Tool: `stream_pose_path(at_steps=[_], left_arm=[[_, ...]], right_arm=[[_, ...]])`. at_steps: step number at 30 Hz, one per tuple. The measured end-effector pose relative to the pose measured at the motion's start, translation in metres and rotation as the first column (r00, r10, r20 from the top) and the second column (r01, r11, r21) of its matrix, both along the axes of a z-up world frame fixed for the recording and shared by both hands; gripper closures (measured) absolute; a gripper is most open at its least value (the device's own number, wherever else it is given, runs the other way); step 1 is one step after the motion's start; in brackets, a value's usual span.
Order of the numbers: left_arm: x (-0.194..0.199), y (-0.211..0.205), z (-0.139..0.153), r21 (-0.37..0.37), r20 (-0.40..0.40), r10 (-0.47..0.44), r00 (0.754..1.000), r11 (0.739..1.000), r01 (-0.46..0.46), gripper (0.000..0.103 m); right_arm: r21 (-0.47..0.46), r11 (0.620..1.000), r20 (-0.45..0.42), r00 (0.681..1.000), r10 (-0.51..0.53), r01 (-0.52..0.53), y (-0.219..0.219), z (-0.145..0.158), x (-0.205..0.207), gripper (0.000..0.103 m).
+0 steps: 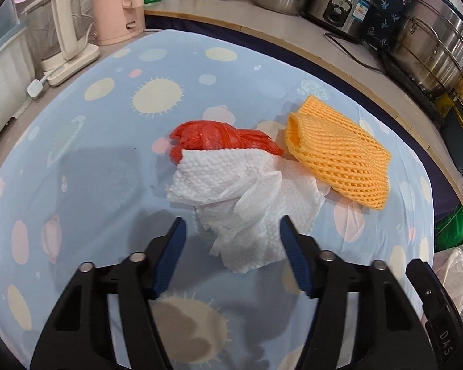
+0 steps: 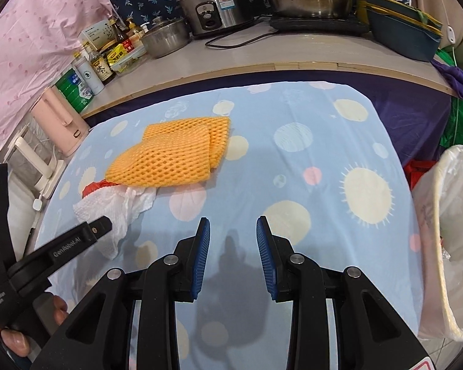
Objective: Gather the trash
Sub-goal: 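Grasp the white tissue beside the red bag with the left gripper, then grasp an orange foam net with the right gripper while the left holds the tissue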
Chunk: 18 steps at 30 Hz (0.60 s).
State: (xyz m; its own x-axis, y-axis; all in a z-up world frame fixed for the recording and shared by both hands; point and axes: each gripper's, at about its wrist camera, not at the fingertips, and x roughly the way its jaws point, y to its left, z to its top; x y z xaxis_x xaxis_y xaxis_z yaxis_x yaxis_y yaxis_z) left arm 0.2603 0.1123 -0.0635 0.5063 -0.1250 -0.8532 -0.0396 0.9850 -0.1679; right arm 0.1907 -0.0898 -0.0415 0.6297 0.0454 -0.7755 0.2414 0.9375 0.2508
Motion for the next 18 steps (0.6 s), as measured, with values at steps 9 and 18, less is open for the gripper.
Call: stream_pose_path(at_steps=[9, 18], left_arm=[[-0.005, 0.005, -0.003, -0.024, -0.011, -0.035, 0.999, 0.999, 0.035, 0.098], [-0.016, 0.023, -0.003, -0.049, -0.024, -0.013, 1.000, 0.999, 0.012, 0.099]], right_arm=[[0.023, 0.999, 0.011, 0.999, 0.039, -0.039, 0.013, 0.000, 0.030, 0.072], [0.023, 0.996, 0.029, 0.996, 0.087, -0.088, 0.035, -0.001, 0.066, 0.055]])
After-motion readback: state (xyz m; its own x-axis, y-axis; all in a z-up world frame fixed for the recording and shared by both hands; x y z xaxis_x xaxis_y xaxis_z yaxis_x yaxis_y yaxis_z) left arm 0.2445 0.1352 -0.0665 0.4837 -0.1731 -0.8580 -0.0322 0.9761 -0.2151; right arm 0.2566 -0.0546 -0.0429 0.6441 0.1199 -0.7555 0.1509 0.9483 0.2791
